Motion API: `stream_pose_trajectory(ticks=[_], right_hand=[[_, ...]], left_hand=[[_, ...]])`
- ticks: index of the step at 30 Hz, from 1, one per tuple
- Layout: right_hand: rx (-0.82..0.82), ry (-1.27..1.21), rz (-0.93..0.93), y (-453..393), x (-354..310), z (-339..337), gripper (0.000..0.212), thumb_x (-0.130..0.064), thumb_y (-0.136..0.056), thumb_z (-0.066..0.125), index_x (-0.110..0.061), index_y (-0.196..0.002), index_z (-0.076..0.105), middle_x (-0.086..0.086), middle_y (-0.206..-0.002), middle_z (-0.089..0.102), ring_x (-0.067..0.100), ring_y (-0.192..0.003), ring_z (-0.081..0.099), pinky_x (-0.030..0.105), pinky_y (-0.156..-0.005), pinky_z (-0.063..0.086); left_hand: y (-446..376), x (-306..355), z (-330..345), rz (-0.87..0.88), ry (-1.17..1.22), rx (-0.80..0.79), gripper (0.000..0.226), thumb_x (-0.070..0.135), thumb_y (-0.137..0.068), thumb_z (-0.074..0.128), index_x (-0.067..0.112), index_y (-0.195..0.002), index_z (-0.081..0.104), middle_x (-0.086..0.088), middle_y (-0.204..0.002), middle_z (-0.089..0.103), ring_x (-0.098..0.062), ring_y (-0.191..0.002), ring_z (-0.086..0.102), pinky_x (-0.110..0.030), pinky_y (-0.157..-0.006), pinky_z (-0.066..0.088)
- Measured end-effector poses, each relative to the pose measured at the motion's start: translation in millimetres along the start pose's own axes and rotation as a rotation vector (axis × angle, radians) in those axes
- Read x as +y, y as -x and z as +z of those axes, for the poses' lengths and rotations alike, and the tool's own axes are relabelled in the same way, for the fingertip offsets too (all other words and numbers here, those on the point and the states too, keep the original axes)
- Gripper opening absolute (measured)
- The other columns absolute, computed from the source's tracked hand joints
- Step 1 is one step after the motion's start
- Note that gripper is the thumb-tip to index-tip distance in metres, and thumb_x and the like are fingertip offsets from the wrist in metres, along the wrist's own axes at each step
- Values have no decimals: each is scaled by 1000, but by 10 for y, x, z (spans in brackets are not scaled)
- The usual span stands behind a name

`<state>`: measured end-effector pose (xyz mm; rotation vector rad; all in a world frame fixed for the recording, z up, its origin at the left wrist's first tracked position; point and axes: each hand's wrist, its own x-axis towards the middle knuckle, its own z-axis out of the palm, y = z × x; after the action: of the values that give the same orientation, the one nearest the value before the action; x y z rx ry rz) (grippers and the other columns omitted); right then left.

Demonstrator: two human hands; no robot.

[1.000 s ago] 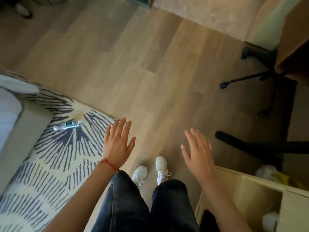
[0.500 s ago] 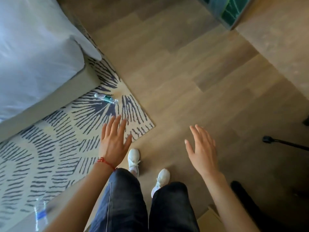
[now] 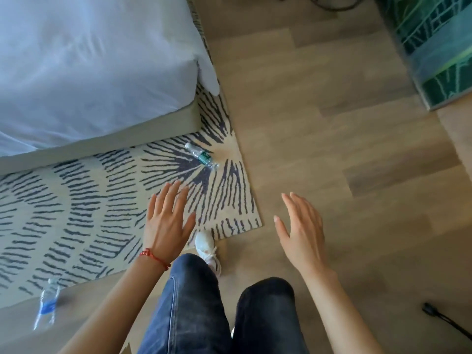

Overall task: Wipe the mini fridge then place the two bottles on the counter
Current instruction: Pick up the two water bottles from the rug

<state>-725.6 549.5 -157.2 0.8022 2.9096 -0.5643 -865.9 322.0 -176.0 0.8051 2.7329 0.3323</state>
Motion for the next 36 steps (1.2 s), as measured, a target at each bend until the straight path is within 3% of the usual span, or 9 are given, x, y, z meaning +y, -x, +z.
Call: stream_pose_trajectory(ticks=[6, 10, 15, 18, 22, 29, 36], right_hand=[[-67, -1, -140, -943, -404, 117, 48, -28, -86, 51, -11, -131, 46, 12, -133, 53, 28, -123, 47, 39, -101, 37], [-117, -13, -235, -1573, -518, 265, 47, -28, -86, 51, -11, -130, 47, 13, -132, 54, 27, -122, 47, 30, -101, 26], [-225, 5, -376, -2381, -578, 558, 48, -27, -86, 51, -8, -130, 48, 14, -132, 53, 30, -122, 48, 36, -102, 31], [-263, 13, -455, -2823, -583, 817, 48, -26, -86, 51, -8, -130, 48, 15, -132, 54, 28, -121, 48, 29, -101, 25], [-331, 30, -500, -3292, -587, 1354, 48, -27, -90, 50, -11, -134, 43, 12, -137, 49, 25, -127, 42, 30, -103, 25], [-381, -36, -490, -3885, -572, 2574, 48, -26, -91, 52, -14, -136, 40, 6, -140, 45, 20, -131, 37, 29, -107, 24], [-442, -86, -393, -4289, -399, 4013, 51, -33, -92, 50, -17, -138, 37, 4, -142, 43, 17, -131, 37, 33, -106, 31]], left_hand=[[-510, -410, -89, -126, 10, 43, 56, 43, -90, 31, 6, -130, 45, -20, -135, 48, -35, -130, 35, -55, -105, 31], [-767, -475, -16, -208, 37, 93, 54, 40, -89, 34, 6, -131, 45, -20, -137, 47, -35, -131, 34, -54, -106, 29], [-1146, -458, 276, -349, 49, 140, 53, 37, -89, 39, 7, -132, 42, -20, -138, 46, -33, -132, 30, -55, -106, 30], [-1395, -477, 534, -442, 85, 181, 52, 36, -89, 41, 7, -131, 43, -19, -137, 46, -31, -132, 29, -55, -105, 32], [-1685, -655, 991, -511, 104, 218, 54, 38, -88, 39, 8, -133, 41, -19, -139, 44, -31, -133, 28, -48, -108, 23], [-2244, -1224, 2082, -579, 131, 184, 54, 40, -89, 36, 8, -133, 43, -19, -139, 44, -32, -133, 30, -45, -110, 20], [-2656, -1798, 3190, -573, 130, 177, 55, 39, -89, 35, 5, -132, 44, -21, -138, 46, -37, -130, 37, -51, -106, 27]])
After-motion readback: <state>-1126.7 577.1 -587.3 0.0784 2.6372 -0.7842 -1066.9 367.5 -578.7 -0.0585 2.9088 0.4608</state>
